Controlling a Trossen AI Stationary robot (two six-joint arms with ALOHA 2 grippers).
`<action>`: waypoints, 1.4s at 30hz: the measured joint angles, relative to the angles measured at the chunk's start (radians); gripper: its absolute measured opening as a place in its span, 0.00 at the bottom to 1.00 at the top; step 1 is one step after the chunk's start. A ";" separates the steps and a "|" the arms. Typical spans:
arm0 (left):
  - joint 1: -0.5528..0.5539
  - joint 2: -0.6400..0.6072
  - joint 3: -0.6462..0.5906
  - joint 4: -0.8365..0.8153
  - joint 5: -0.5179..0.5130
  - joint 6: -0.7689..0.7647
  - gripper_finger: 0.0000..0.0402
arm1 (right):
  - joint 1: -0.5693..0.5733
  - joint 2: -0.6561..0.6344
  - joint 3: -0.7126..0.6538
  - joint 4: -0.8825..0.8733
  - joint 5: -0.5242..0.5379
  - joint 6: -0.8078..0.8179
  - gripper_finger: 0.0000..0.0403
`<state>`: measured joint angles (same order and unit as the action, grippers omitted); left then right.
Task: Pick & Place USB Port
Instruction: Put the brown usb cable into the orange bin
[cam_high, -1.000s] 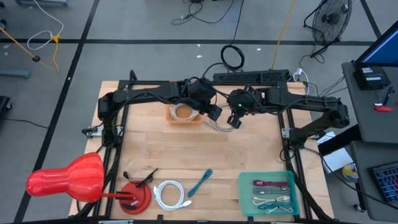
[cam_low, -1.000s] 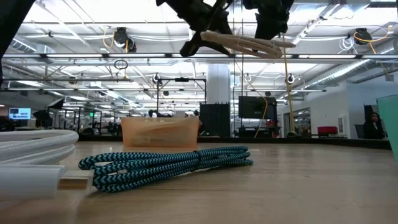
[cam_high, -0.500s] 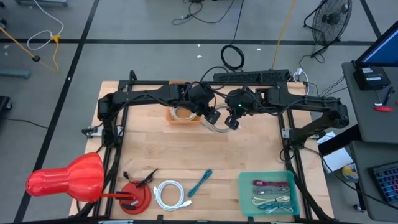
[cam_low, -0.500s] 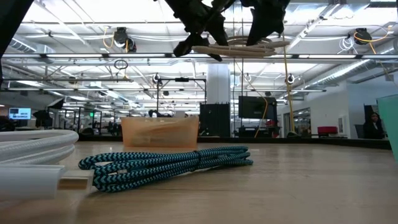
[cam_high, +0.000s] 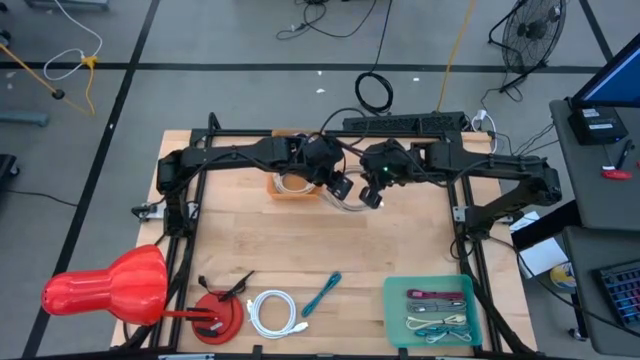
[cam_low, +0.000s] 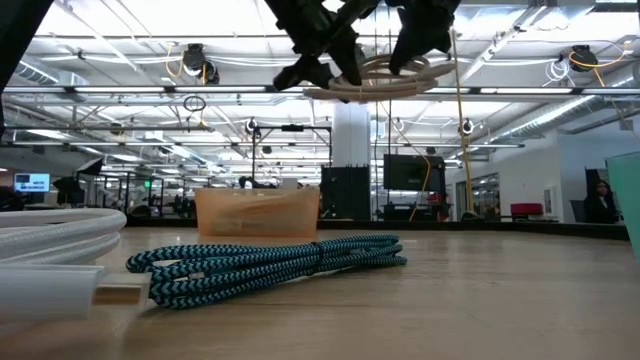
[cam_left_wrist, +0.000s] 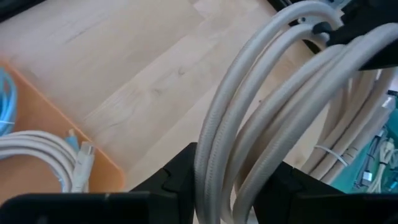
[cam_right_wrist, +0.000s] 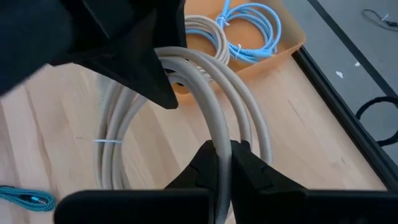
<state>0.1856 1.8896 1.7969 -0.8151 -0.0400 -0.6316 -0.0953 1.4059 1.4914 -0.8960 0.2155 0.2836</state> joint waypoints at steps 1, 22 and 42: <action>0.000 0.000 0.000 -0.002 -0.005 -0.002 0.31 | 0.004 0.000 0.000 0.003 0.000 0.000 0.01; -0.019 0.001 0.000 -0.018 -0.336 0.073 0.31 | 0.010 0.000 0.000 0.064 0.001 0.004 0.01; -0.082 0.004 -0.003 0.084 -0.647 0.244 0.28 | 0.012 -0.005 0.002 0.089 -0.007 0.000 0.01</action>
<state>0.1036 1.8935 1.7943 -0.7311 -0.6873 -0.3874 -0.0830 1.4014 1.4929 -0.8074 0.2085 0.2836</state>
